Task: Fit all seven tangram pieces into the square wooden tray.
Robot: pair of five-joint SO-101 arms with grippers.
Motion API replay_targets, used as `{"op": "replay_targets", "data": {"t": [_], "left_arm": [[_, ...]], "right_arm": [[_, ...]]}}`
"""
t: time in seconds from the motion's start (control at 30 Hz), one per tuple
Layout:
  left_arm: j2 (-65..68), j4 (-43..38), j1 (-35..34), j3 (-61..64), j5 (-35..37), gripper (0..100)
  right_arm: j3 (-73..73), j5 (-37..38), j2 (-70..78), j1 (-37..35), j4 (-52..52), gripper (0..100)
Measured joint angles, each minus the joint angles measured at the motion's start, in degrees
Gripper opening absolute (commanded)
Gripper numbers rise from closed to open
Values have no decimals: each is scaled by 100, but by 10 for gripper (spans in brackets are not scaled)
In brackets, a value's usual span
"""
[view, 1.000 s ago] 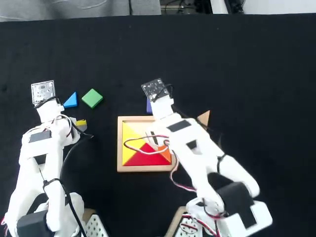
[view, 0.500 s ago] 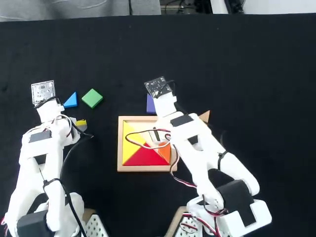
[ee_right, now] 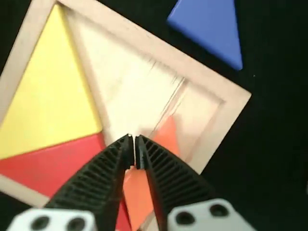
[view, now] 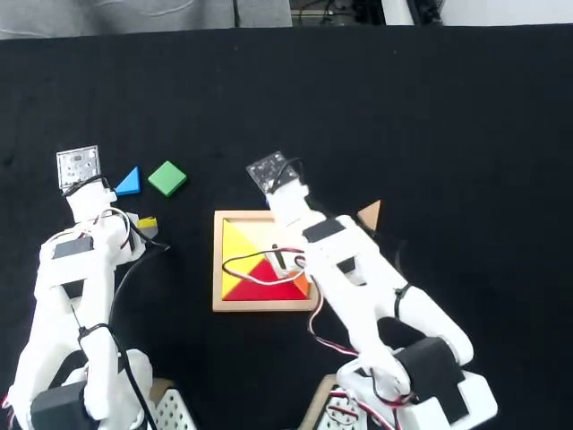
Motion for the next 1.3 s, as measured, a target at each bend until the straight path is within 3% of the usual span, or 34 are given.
{"op": "replay_targets", "data": {"t": [0.3,0.5,0.6,0.77,0.87,1.03,1.17,1.3], "left_arm": [[0,0,0,0,0,310],[0,0,0,0,0,310],[0,0,-62,0,9,308],[53,316,-484,-659,308,233],[229,1064,-281,-1380,-273,222],[1029,2145,211,-2796,-1881,224],[2066,2681,237,-3991,-3068,227],[3270,2857,237,-5134,-3842,310]], "right_arm": [[-255,105,-158,-26,1292,11],[-53,105,-1275,-18,1424,11],[492,105,-2110,299,941,14],[1837,114,-3095,1363,-765,15],[2022,343,-3305,1591,-1116,15],[2048,431,-3332,1644,-1160,15],[2048,431,-3332,1653,-1160,15],[2066,466,-3367,1653,-1160,15]]}}
